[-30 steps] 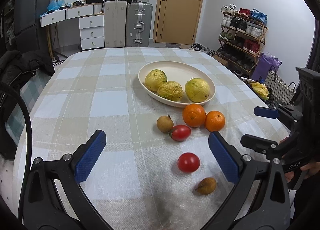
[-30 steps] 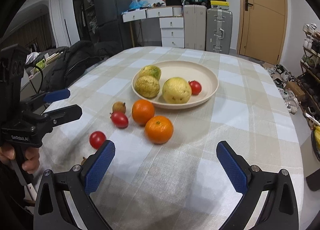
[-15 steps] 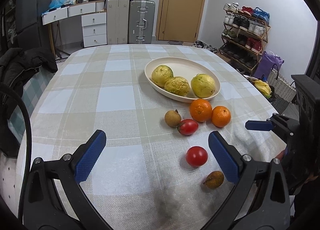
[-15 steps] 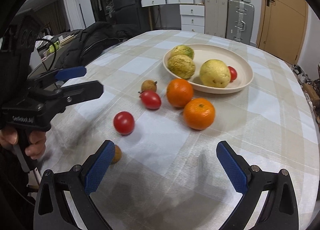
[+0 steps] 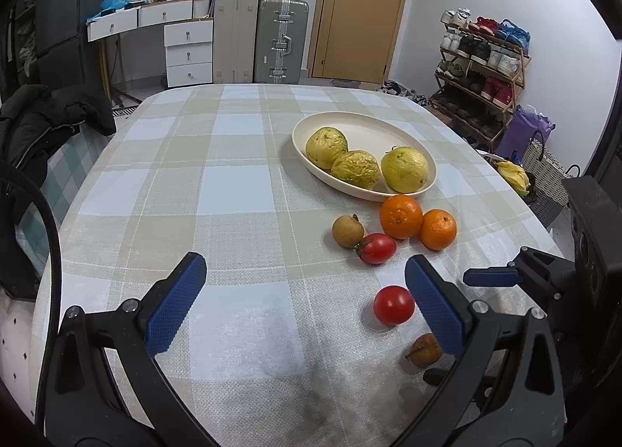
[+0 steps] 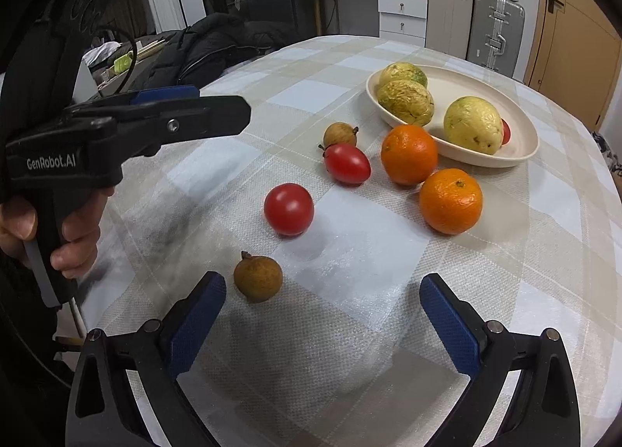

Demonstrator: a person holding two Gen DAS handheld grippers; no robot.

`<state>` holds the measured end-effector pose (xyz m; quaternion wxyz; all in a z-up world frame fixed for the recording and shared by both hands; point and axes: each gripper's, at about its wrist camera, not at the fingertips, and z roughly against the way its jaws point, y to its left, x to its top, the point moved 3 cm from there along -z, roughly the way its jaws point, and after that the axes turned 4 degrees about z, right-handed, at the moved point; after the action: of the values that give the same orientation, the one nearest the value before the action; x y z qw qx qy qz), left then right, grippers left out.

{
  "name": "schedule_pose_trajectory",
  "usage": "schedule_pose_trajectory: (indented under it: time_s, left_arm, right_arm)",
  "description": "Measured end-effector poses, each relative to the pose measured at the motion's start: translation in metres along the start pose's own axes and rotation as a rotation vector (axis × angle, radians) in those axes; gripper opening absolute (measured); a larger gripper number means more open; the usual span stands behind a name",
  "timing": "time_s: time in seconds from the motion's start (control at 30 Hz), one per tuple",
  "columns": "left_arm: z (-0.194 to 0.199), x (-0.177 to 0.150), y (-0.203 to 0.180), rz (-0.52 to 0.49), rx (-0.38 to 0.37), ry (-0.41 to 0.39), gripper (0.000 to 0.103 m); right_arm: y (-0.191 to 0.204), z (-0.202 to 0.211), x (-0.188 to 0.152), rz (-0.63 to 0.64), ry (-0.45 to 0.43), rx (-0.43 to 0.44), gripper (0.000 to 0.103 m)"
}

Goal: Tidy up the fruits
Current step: 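Move the right tool toward a small brown fruit while the left tool moves toward a red tomato, then grasp the small brown fruit with the right tool while the left tool grasps the red tomato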

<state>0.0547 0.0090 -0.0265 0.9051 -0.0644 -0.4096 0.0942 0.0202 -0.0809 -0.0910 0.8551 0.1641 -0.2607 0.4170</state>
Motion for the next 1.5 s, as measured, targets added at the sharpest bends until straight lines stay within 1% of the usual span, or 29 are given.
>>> schedule_pose_trajectory:
  time_s: [0.07, 0.1, 0.13, 0.2, 0.23, 0.37, 0.43, 0.6, 0.73, 0.83, 0.97, 1.2, 1.3, 1.43, 1.5]
  left_arm:
    - [-0.001, 0.0, 0.0, -0.002, 0.0, 0.001, 0.102]
    - [0.0, 0.0, 0.0, -0.001, 0.001, 0.003, 0.102]
    - [0.0, 0.0, 0.0, -0.001, 0.002, 0.004, 0.102]
    - [0.0, 0.0, 0.0, -0.001, 0.0, 0.005, 0.102]
    - [0.0, 0.0, 0.0, -0.001, 0.001, 0.005, 0.102]
    - [0.0, 0.0, 0.0, -0.002, 0.001, 0.005, 0.102]
    - [0.0, 0.0, 0.0, -0.002, -0.001, 0.006, 0.102]
    - [-0.001, -0.001, -0.001, -0.006, -0.002, 0.008, 0.102]
    - [-0.002, -0.003, -0.003, -0.013, -0.004, 0.012, 0.102]
    - [-0.003, -0.003, -0.003, -0.015, -0.006, 0.015, 0.102]
    - [-0.004, -0.004, -0.004, -0.016, -0.006, 0.02, 0.102]
    - [-0.011, -0.01, -0.01, -0.034, -0.013, 0.048, 0.102]
    - [-0.017, -0.015, -0.017, -0.054, -0.023, 0.073, 0.102]
    - [-0.028, -0.023, -0.026, -0.068, -0.043, 0.112, 0.102]
    - [-0.032, -0.027, -0.031, -0.067, -0.062, 0.133, 0.1]
  right_arm:
    - [0.0, 0.002, 0.001, 0.002, -0.008, 0.033, 0.095]
    - [0.001, 0.001, 0.001, -0.001, -0.006, 0.057, 0.09]
    - [0.002, 0.001, 0.001, 0.001, -0.006, 0.066, 0.085]
    - [0.004, 0.002, 0.001, 0.015, -0.007, 0.079, 0.079]
    - [0.006, 0.002, 0.001, 0.019, -0.009, 0.091, 0.074]
    - [0.013, 0.004, 0.0, 0.038, -0.018, 0.141, 0.062]
    - [0.018, 0.003, 0.0, 0.053, -0.014, 0.146, 0.055]
    - [0.028, 0.003, -0.002, 0.064, -0.018, 0.158, 0.046]
    - [0.03, 0.001, -0.002, 0.07, -0.021, 0.147, 0.034]
    - [0.029, 0.002, -0.002, 0.063, -0.024, 0.142, 0.027]
    - [0.019, 0.008, -0.001, 0.031, -0.05, 0.13, 0.027]
    - [-0.021, 0.029, 0.006, -0.084, -0.154, 0.022, 0.027]
    - [-0.033, 0.037, 0.008, -0.12, -0.182, -0.006, 0.027]
    - [-0.045, 0.039, 0.008, -0.142, -0.183, -0.041, 0.027]
    - [-0.05, 0.039, 0.009, -0.148, -0.177, -0.051, 0.027]
